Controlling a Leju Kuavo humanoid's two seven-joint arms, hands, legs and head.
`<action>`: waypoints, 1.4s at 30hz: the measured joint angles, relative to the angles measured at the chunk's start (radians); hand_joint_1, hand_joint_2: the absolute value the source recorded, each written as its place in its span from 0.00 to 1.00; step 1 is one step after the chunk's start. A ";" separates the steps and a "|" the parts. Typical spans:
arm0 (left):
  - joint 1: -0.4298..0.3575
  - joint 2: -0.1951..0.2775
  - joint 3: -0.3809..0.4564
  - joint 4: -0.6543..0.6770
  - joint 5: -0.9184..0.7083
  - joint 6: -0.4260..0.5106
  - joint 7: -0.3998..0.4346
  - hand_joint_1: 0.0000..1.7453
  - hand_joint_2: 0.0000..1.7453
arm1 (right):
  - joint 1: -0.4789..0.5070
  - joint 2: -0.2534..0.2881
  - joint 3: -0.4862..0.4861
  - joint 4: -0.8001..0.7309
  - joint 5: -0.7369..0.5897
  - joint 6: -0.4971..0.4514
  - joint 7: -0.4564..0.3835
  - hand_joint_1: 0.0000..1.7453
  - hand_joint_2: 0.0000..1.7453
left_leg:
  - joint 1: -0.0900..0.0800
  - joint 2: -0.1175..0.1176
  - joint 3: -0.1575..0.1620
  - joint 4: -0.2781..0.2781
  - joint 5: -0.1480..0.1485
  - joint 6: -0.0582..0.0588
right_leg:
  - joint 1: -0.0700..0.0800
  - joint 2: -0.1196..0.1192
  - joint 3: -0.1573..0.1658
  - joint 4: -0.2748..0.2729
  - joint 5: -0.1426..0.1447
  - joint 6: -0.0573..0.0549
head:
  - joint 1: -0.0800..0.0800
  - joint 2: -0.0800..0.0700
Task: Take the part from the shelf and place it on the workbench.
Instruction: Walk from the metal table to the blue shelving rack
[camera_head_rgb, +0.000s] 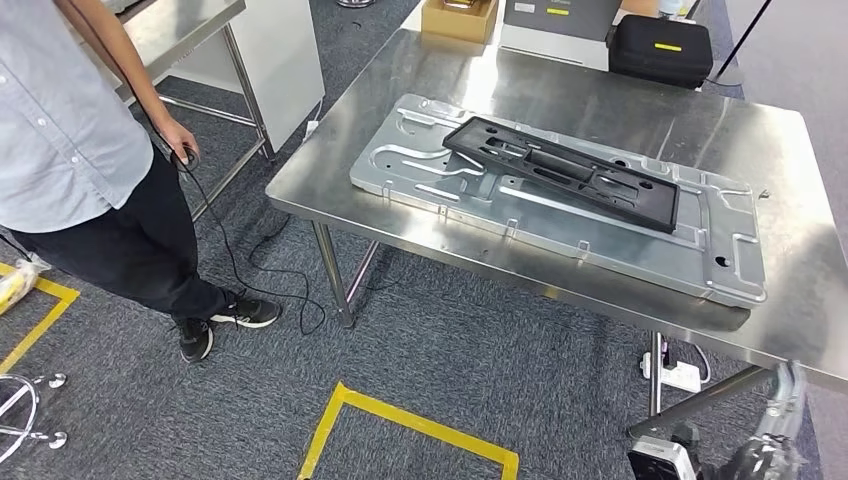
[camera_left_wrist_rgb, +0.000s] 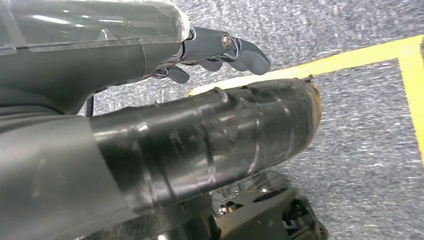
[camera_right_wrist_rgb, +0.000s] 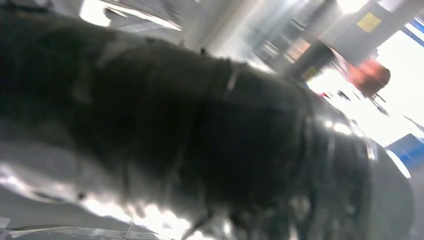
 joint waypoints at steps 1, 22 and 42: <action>0.001 0.000 0.000 0.000 0.002 0.000 0.000 0.00 0.00 | -0.003 0.007 -0.022 0.026 -0.002 0.015 -0.004 0.00 0.00 | 0.000 0.000 -0.005 0.001 0.003 -0.001 | 0.000 0.000 0.000 0.018 -0.003 0.001 | 0.000 0.000; -0.001 -0.001 -0.018 0.000 0.016 0.006 0.009 0.00 0.00 | -0.298 0.081 -0.639 0.962 0.071 0.089 -0.164 0.00 0.00 | 0.000 -0.041 0.006 0.020 -0.010 -0.042 | 0.007 0.029 0.137 -0.252 0.120 -0.047 | -0.003 0.000; -0.009 -0.006 -0.055 0.000 0.017 0.012 0.028 0.00 0.00 | -0.396 0.063 -0.801 1.597 0.272 0.124 0.376 0.00 0.00 | 0.003 0.066 0.008 0.028 -0.037 -0.059 | 0.001 -0.020 0.130 -0.250 0.117 -0.044 | 0.001 0.000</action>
